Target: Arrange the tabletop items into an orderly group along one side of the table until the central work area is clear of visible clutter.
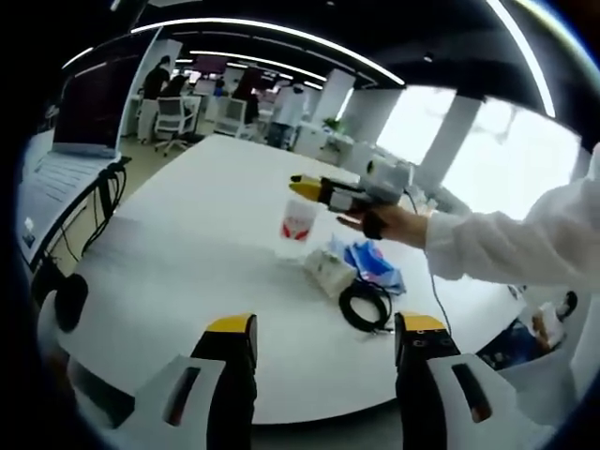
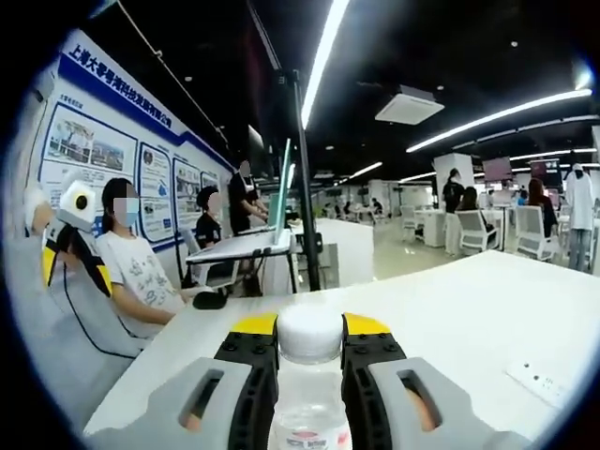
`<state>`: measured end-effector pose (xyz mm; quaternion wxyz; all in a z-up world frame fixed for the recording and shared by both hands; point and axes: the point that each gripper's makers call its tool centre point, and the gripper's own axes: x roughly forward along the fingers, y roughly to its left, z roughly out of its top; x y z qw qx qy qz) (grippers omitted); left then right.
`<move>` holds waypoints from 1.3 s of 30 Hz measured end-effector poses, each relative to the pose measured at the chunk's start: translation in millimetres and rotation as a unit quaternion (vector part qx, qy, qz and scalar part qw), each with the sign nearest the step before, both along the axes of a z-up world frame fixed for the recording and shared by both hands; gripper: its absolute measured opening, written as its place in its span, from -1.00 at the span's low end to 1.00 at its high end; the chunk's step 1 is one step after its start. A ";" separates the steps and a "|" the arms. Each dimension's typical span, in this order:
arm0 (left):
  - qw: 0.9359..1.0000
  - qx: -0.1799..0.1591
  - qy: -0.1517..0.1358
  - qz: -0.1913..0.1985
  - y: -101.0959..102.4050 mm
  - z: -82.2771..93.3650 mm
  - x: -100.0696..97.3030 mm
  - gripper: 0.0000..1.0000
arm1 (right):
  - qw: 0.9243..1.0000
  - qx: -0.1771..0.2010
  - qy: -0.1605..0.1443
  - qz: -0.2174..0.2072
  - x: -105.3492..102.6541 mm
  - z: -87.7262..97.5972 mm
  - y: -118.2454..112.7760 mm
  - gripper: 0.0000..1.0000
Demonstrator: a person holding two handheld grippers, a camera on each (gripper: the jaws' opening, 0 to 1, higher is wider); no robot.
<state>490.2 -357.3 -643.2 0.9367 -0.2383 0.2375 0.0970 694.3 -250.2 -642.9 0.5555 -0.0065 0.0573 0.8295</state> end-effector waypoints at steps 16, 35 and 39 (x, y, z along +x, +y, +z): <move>1.000 -0.008 0.000 0.000 -1.0 -1.1 0.8 0.09 | 1.000 0.016 -0.002 0.006 10.8 -9.4 -7.3 -0.57; 1.000 -0.014 0.004 -0.001 -1.9 -4.0 -0.1 0.07 | 1.000 0.000 0.011 -0.002 5.6 -8.2 -2.2 -0.54; 1.000 -0.013 0.005 -0.003 -2.7 -4.3 -0.3 0.07 | 0.999 0.007 0.024 -0.036 11.2 2.1 1.7 -0.05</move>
